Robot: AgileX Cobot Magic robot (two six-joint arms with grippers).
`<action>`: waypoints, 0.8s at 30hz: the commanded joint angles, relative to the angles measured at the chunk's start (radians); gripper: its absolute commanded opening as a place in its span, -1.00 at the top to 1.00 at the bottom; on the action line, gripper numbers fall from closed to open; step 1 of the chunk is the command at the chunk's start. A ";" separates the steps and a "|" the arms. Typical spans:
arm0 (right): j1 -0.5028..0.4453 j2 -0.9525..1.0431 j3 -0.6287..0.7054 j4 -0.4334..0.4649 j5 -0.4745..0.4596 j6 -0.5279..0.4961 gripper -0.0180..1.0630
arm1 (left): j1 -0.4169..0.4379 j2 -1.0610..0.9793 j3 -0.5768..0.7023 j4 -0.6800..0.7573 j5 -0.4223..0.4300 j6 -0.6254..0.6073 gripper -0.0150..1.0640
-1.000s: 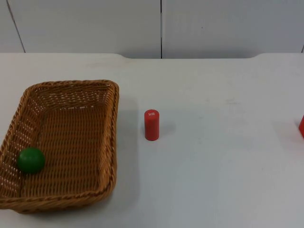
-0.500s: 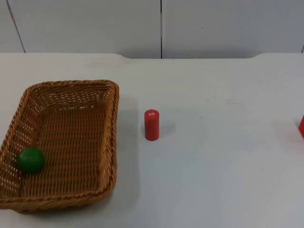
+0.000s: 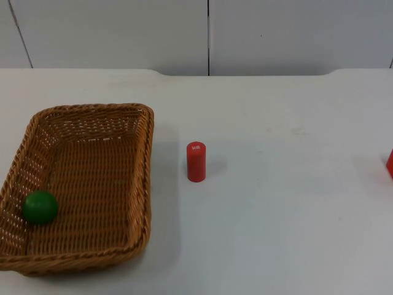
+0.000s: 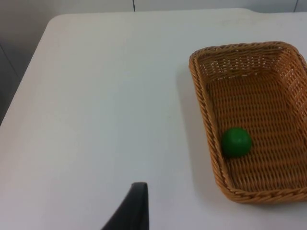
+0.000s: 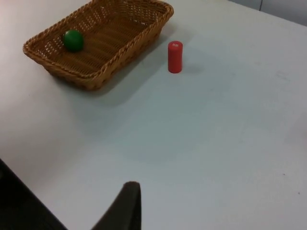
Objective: Pick up the basket with the left hand and place the object to the left of the red cylinder into the basket with the right hand.
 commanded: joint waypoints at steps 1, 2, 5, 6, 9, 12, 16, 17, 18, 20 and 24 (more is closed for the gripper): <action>-0.002 -0.002 0.006 0.006 -0.014 0.010 -0.98 | -0.004 -0.004 0.005 -0.014 0.001 0.002 -0.98; -0.002 -0.002 0.006 0.006 -0.014 0.010 -0.98 | -0.004 -0.004 0.005 -0.014 0.001 0.002 -0.98; -0.002 -0.002 0.006 0.006 -0.014 0.010 -0.98 | -0.004 -0.004 0.005 -0.014 0.001 0.002 -0.98; -0.002 -0.002 0.006 0.006 -0.014 0.010 -0.98 | -0.004 -0.004 0.005 -0.014 0.001 0.002 -0.98; -0.030 -0.002 0.006 0.006 -0.014 0.010 -0.98 | -0.004 -0.004 0.005 -0.014 0.001 0.002 -0.98; -0.077 -0.002 0.006 0.006 -0.016 0.010 -0.98 | -0.004 -0.004 0.005 -0.014 0.001 0.002 -0.98; -0.219 -0.002 0.006 0.006 -0.016 0.010 -0.98 | -0.004 -0.004 0.005 -0.014 0.001 0.002 -0.98; -0.219 -0.002 0.006 0.006 -0.016 0.010 -0.98 | -0.004 -0.004 0.005 -0.014 0.001 0.002 -0.98; -0.253 -0.002 0.006 0.006 -0.016 0.010 -0.98 | -0.004 -0.004 0.005 -0.014 0.001 0.002 -0.98; -0.355 -0.002 0.006 0.006 -0.016 0.010 -0.98 | -0.004 -0.004 0.005 -0.014 0.001 0.002 -0.98; -0.466 -0.002 0.006 0.006 -0.016 0.010 -0.98 | -0.004 -0.004 0.005 -0.014 0.001 0.002 -0.98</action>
